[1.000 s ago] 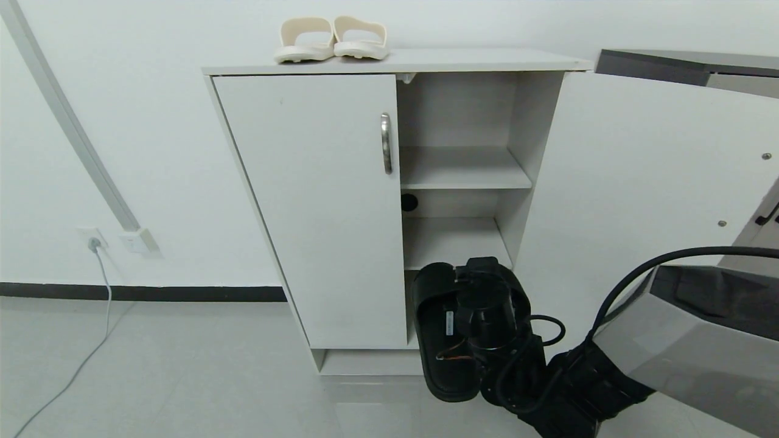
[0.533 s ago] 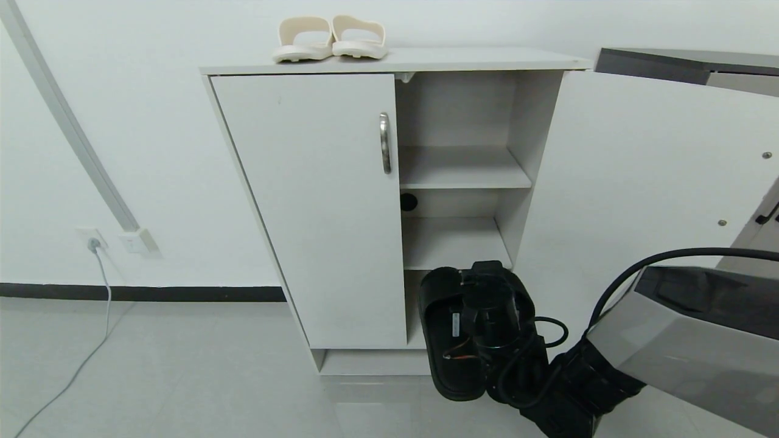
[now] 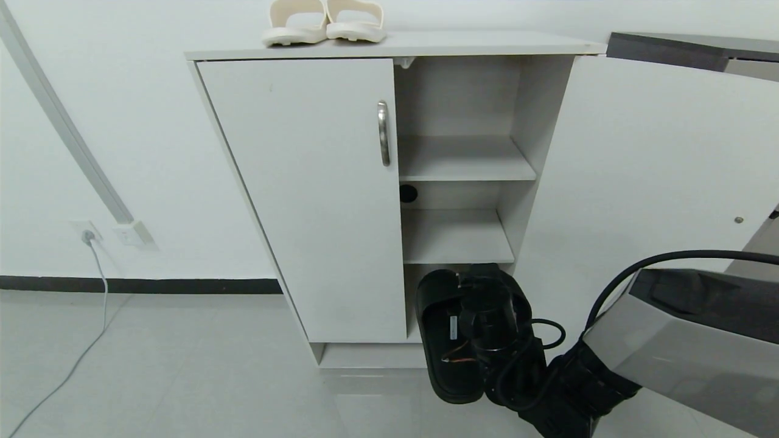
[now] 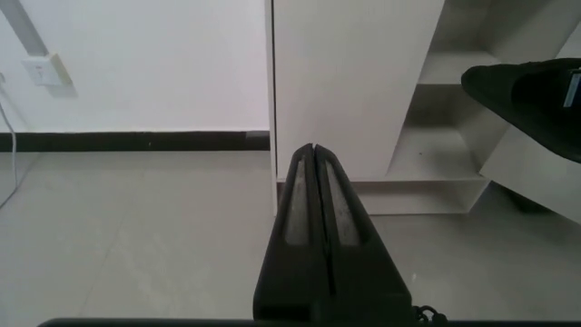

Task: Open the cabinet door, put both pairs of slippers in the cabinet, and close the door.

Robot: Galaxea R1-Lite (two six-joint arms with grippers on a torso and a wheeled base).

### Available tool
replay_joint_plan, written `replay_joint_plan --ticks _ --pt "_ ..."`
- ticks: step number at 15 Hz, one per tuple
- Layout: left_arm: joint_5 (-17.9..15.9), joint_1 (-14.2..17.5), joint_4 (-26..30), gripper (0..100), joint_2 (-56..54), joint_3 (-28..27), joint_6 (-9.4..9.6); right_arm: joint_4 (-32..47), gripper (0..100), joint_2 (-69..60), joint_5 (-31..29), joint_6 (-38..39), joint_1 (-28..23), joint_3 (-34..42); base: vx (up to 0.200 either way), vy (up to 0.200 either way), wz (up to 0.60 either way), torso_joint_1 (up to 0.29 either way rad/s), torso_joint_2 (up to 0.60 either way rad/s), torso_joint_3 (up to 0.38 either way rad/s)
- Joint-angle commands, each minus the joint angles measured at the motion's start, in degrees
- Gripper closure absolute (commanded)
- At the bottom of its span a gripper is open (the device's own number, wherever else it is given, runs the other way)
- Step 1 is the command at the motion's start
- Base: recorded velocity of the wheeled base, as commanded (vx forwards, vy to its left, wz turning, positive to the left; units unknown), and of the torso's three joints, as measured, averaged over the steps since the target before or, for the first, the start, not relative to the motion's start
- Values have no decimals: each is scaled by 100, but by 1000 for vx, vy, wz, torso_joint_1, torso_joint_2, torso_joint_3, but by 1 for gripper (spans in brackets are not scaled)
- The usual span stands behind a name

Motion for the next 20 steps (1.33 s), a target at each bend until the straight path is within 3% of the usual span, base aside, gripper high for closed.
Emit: replay_joint_plan --ticks 1,5,12,20 --pt "4 0 -1 100 16 0 -4 -24 100 -1 23 2 17 0 0 0 0 -2 -2 -183" --pt "-5 0 -1 100 16 0 -4 -376 100 8 50 -227 43 62 0 0 0 -1 0 -196" --pt "4 0 -1 100 7 0 -4 -1808 100 43 32 -1141 -36 176 0 0 0 4 2 -184" --pt "13 0 -1 100 7 0 -13 -2063 100 158 14 -1255 -194 167 0 0 0 0 0 0"
